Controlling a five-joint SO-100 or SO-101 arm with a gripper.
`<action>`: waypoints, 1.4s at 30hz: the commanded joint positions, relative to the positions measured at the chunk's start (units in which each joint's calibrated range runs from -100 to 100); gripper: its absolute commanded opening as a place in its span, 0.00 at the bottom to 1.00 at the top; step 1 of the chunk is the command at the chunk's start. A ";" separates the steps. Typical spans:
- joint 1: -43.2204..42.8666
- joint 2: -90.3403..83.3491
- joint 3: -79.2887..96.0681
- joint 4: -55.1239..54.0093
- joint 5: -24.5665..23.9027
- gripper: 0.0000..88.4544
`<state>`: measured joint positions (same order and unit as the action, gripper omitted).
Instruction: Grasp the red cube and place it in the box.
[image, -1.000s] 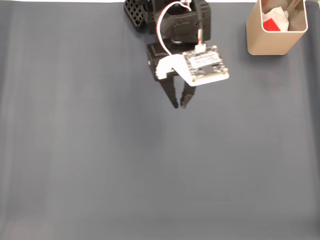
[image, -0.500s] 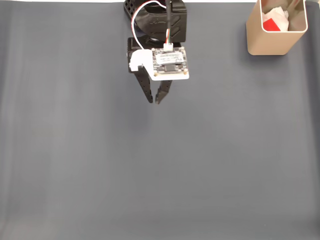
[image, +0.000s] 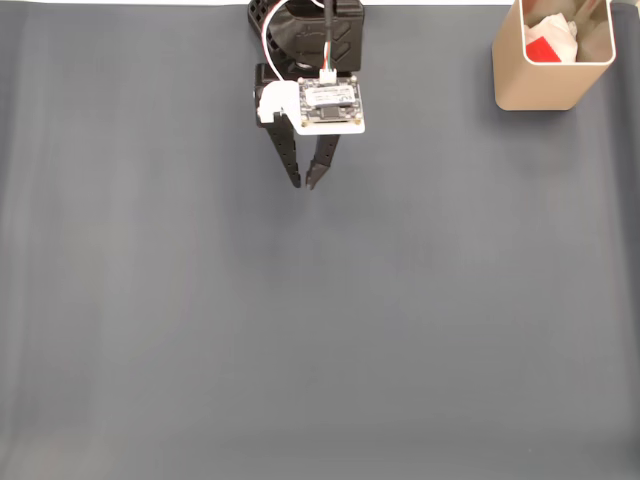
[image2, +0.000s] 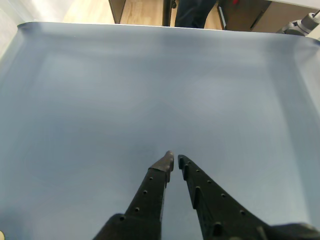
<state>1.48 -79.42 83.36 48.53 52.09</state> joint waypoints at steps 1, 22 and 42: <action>0.65 -3.77 1.67 -0.33 0.39 0.00; 0.86 -18.33 16.36 5.32 0.68 0.00; 0.22 -20.50 16.45 20.65 0.78 0.00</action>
<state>2.23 -99.31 99.01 66.75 53.02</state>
